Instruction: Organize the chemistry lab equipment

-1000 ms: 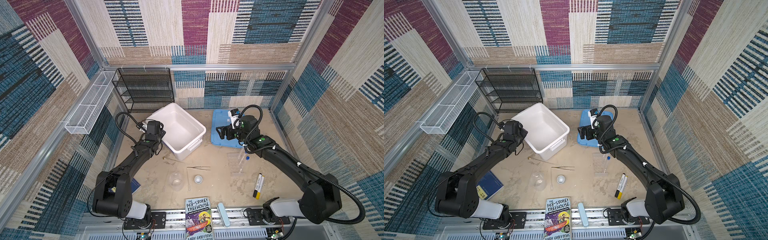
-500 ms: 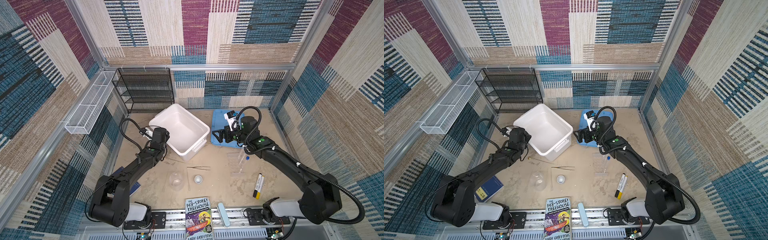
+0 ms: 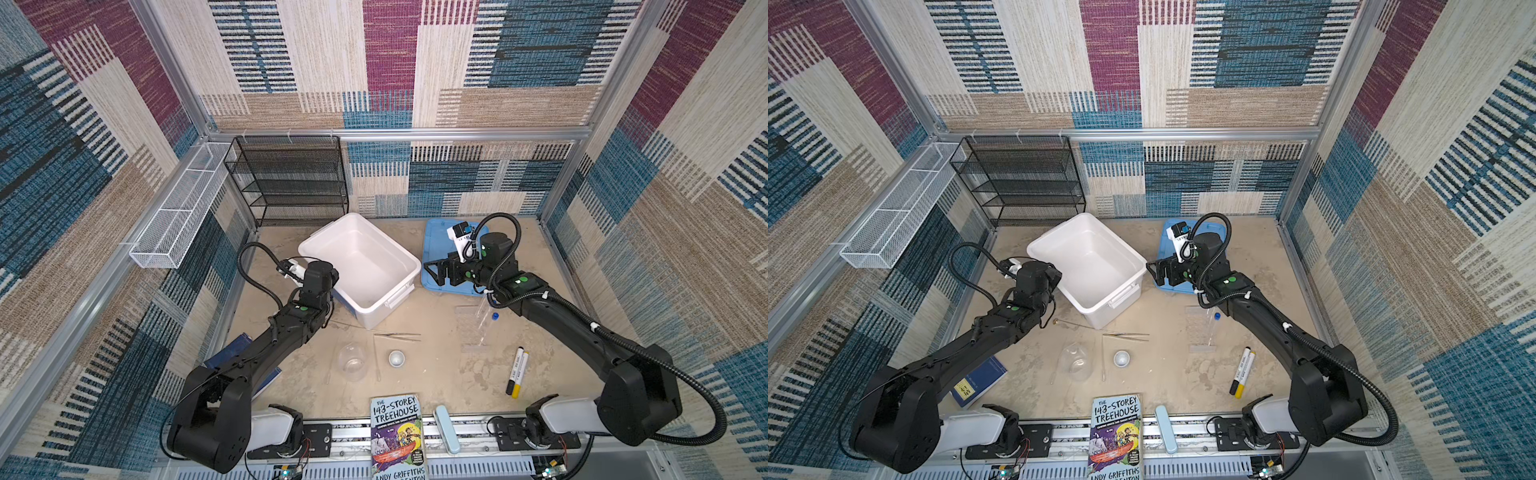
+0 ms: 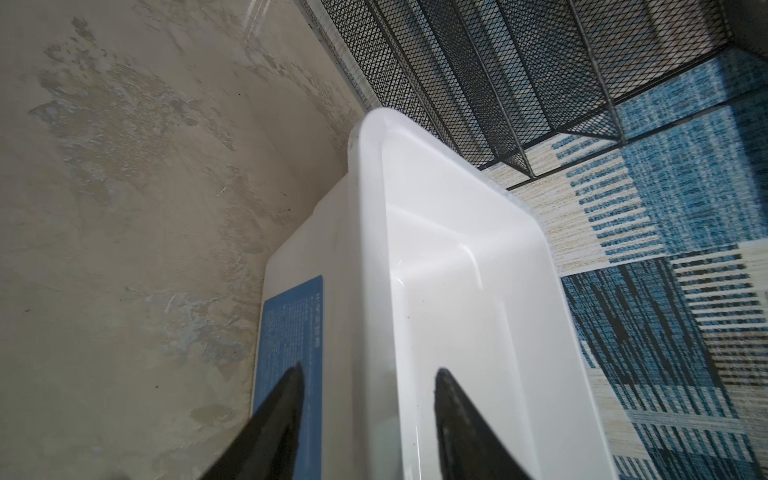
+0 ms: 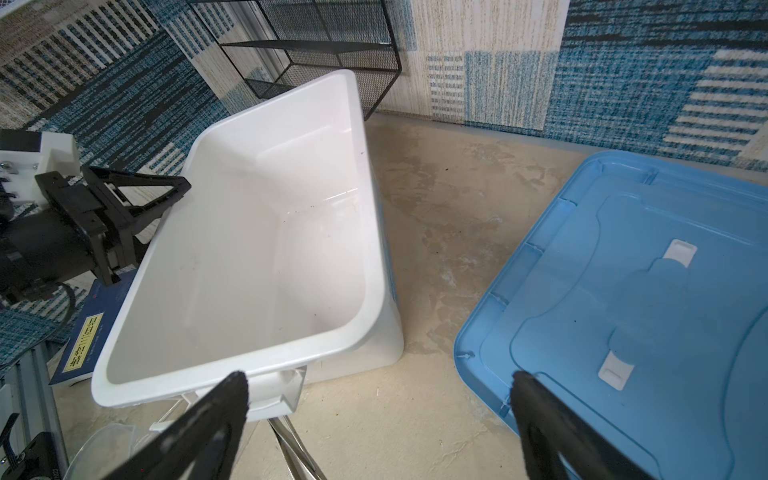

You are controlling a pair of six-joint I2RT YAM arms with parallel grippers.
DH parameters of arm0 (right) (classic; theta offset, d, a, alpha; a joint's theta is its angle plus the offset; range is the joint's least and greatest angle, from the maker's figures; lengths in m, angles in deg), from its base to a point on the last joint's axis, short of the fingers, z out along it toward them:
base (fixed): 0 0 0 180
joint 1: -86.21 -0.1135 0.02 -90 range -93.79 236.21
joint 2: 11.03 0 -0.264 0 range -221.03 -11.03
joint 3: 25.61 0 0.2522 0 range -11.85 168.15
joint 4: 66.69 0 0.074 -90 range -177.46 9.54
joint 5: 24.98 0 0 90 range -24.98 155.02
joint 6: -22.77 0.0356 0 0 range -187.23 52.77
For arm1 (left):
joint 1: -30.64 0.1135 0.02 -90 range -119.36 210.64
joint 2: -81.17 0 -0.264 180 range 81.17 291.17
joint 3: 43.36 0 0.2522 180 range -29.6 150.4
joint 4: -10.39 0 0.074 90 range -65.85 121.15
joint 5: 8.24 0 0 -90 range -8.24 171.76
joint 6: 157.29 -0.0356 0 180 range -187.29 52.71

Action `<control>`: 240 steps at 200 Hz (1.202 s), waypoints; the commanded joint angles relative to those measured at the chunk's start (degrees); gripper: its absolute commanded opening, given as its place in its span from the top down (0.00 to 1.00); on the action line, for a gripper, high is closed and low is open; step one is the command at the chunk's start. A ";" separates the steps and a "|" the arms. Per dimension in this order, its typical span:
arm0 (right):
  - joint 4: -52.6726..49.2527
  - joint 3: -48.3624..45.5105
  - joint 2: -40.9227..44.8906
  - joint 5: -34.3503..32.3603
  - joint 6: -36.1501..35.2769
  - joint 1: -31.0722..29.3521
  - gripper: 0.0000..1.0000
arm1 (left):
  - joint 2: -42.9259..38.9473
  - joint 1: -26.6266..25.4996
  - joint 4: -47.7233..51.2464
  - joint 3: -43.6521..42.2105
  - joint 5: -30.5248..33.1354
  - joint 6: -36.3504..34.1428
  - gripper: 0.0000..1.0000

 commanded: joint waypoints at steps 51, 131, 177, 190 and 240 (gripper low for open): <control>1.75 -1.03 1.57 -0.90 -0.61 0.00 0.01 | -6.00 -7.89 5.49 -2.09 -6.33 -0.89 0.13; 1.66 -3.42 3.50 -2.36 -0.66 0.00 0.01 | -2.88 -18.49 4.44 1.26 -5.46 2.81 0.13; 1.44 -2.91 3.82 -6.36 1.93 0.02 0.01 | 4.02 -20.99 0.25 4.34 -8.58 2.55 0.14; 1.36 -2.51 3.81 -6.91 3.08 0.16 0.01 | 5.47 -21.07 -0.56 5.00 -9.98 2.04 0.13; 1.48 -1.09 2.91 -6.24 4.75 0.26 0.01 | 7.33 -20.91 2.12 8.24 -20.34 -4.73 0.07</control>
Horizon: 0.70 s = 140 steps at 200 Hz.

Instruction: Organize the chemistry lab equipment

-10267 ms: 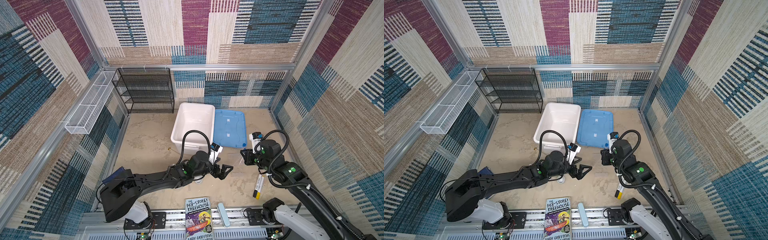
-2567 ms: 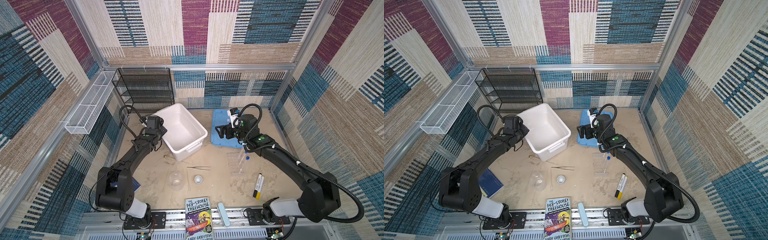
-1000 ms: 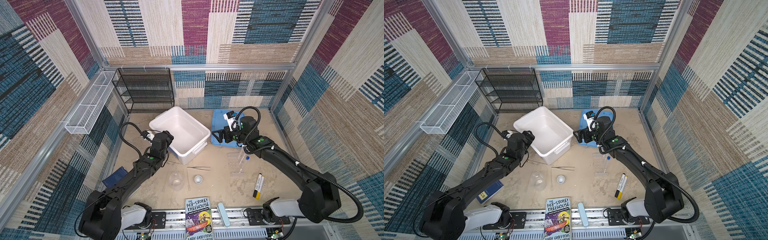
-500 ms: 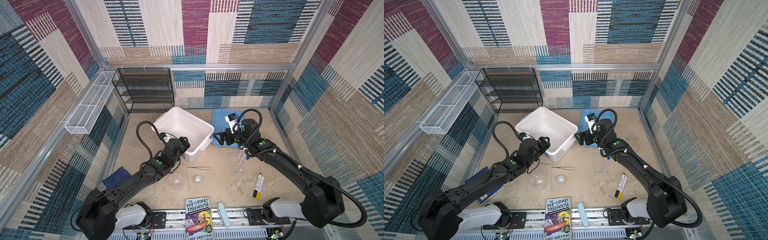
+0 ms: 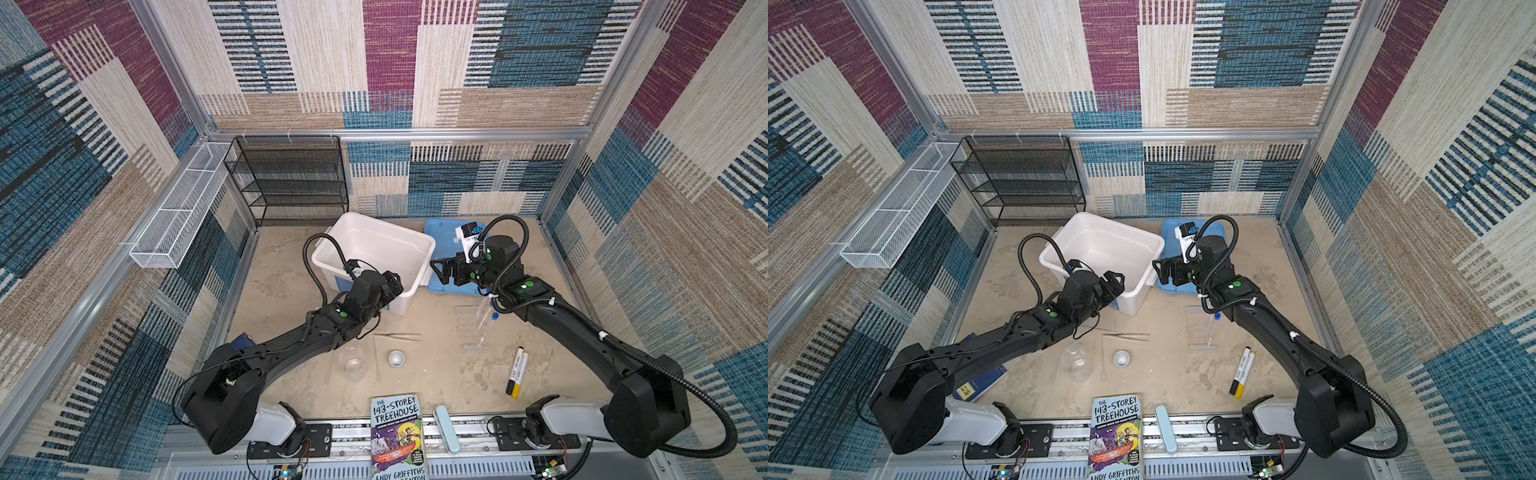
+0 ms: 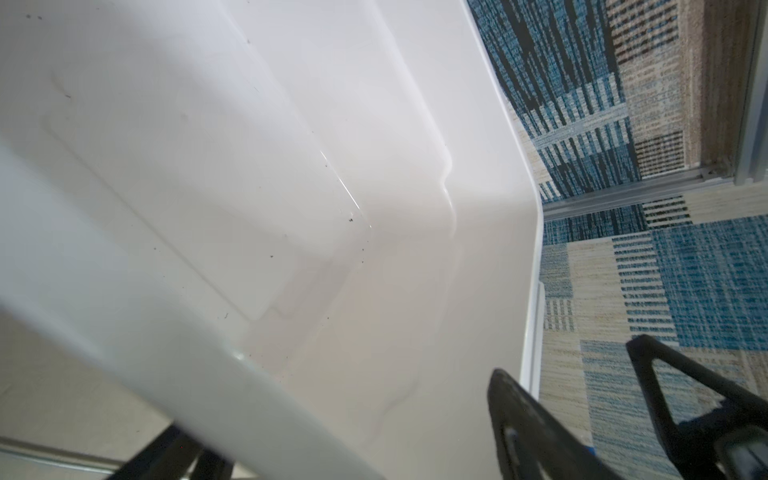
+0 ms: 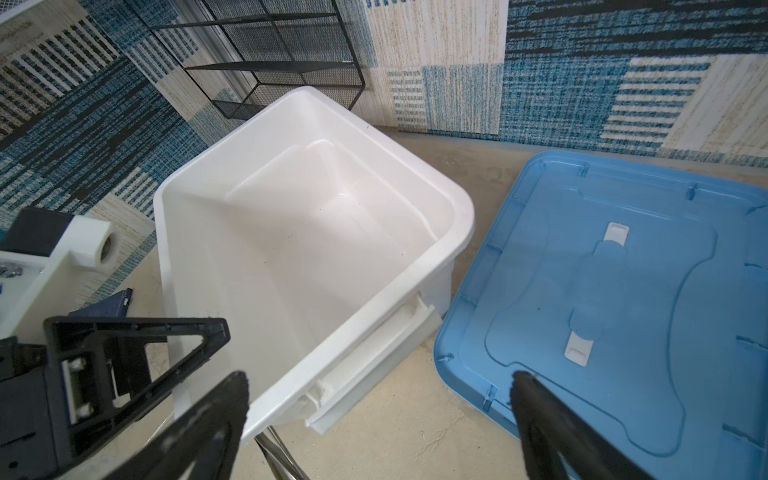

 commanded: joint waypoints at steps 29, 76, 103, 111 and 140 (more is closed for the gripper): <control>1.11 1.14 0.02 -1.41 0.97 0.04 0.01 | -6.12 0.23 1.23 -4.19 -9.57 -8.92 0.07; 0.78 2.05 -0.25 -1.27 0.07 0.06 0.01 | -14.46 5.78 14.83 1.72 -13.38 -27.61 0.11; 0.14 3.09 -0.91 -1.23 -0.44 0.06 0.01 | -11.86 16.11 24.22 11.53 -17.02 -38.03 0.15; -0.06 3.35 -1.04 -1.09 -0.57 0.06 0.01 | -10.32 18.62 27.03 15.27 -15.85 -41.41 0.15; -0.87 3.79 -1.22 -0.21 -1.12 0.06 0.01 | 0.02 26.46 31.28 26.90 -14.48 -50.59 0.16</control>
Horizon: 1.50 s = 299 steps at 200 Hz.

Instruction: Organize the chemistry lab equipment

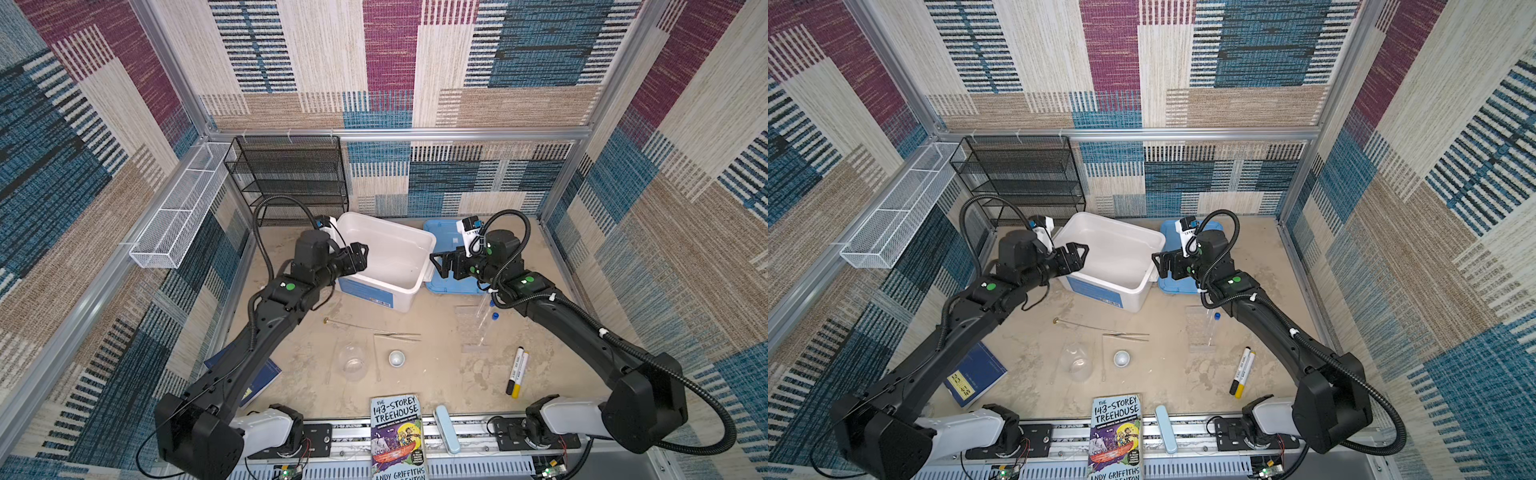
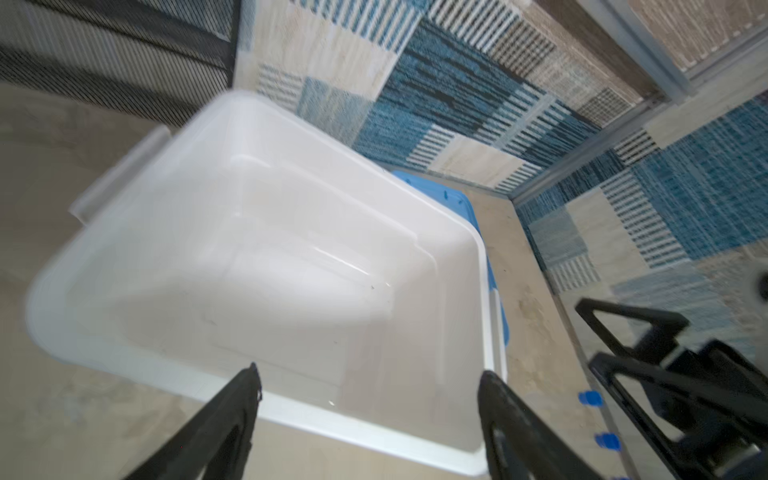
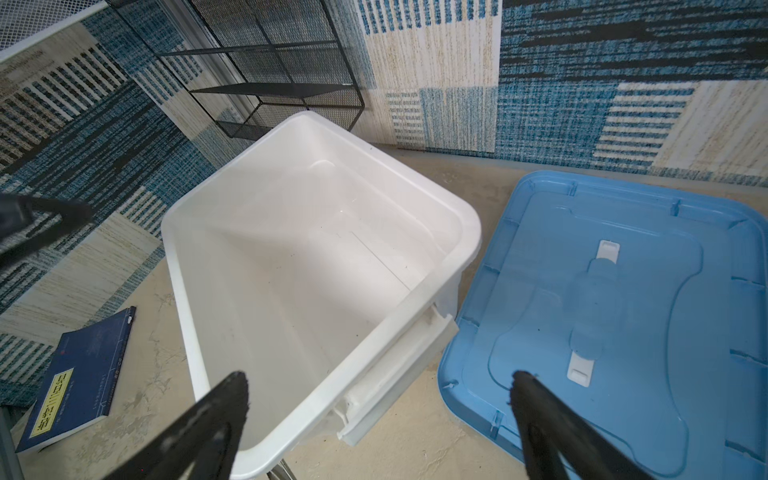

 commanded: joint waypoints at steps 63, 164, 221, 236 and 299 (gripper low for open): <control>-1.44 0.93 1.12 8.07 -5.28 -0.34 0.01 | 27.67 10.81 11.79 22.01 3.16 -19.87 0.18; -0.91 1.14 -1.49 7.62 -5.54 -0.35 0.00 | 32.97 10.80 16.05 23.21 12.15 -23.11 0.44; -0.63 1.40 -2.68 8.39 -5.23 -0.31 0.01 | 27.37 10.90 14.34 15.10 14.62 -17.41 0.55; -0.72 1.44 -2.82 8.34 -5.23 -0.29 0.01 | 26.00 10.90 13.94 13.21 14.87 -15.86 0.57; -0.76 1.43 -3.18 8.53 -5.02 -0.49 0.02 | 20.68 10.90 14.04 7.44 14.76 -7.53 0.61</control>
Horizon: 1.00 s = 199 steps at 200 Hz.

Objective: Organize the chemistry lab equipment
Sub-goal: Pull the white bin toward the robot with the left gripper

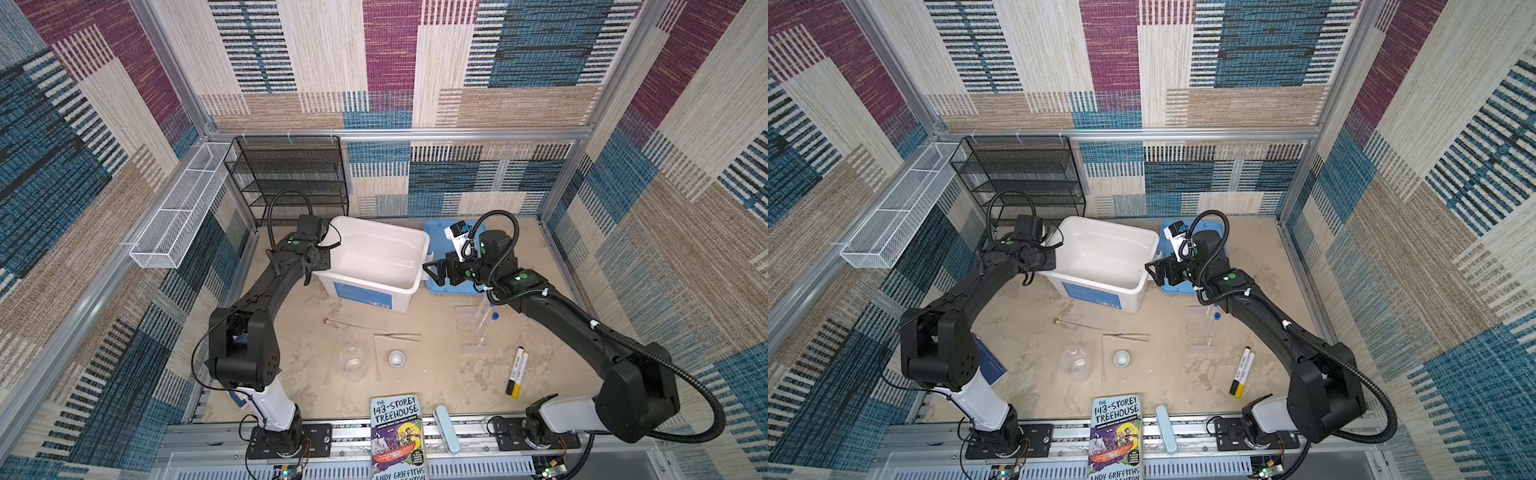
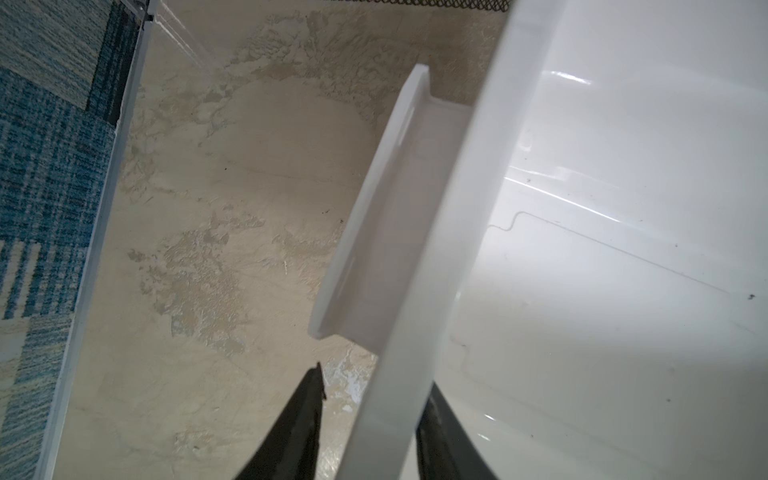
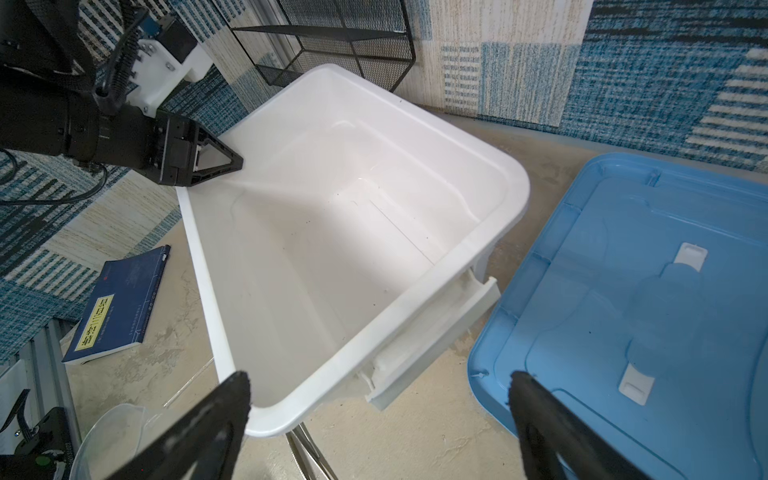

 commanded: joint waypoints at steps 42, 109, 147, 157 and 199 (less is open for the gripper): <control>1.12 0.69 -0.19 0.23 -0.11 -0.18 0.02 | -7.03 0.27 -2.46 -7.89 0.51 9.41 0.62; 1.59 1.02 -0.54 0.34 0.23 -0.41 0.02 | -11.92 0.27 -9.12 -14.25 -9.17 17.39 0.48; 1.44 0.49 0.07 -0.41 -0.03 -0.36 0.02 | -13.20 0.28 -11.85 -15.87 -11.70 21.25 0.48; 1.38 0.29 0.16 -0.77 -0.11 -0.36 0.02 | -13.72 0.27 -12.92 -16.63 -13.03 22.50 0.49; 2.00 -0.28 0.43 -1.35 0.01 -0.36 0.02 | -14.58 0.27 -13.53 -18.19 -14.81 22.80 0.31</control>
